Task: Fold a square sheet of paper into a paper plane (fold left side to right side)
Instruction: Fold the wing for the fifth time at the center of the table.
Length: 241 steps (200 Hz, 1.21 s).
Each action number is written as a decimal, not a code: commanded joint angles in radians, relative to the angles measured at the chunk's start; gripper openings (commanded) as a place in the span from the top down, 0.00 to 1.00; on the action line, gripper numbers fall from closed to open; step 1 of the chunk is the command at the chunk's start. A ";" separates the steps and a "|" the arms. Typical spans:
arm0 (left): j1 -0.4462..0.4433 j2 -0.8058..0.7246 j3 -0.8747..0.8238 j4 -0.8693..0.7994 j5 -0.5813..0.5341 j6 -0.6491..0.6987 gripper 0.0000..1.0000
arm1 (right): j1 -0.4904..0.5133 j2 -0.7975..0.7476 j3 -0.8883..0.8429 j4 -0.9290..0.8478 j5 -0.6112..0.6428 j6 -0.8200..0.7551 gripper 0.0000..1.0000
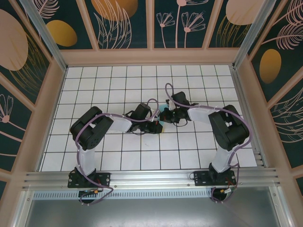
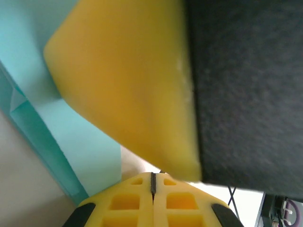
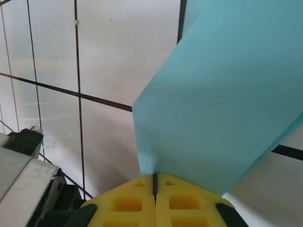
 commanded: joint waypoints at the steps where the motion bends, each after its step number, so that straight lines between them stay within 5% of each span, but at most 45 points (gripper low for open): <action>1: -0.008 0.009 -0.037 -0.131 -0.023 -0.011 1.00 | 0.002 0.039 0.008 0.007 0.040 -0.014 0.93; 241: -0.008 0.016 -0.087 -0.086 -0.028 -0.024 1.00 | -0.238 0.195 0.274 -0.087 0.174 -0.190 0.91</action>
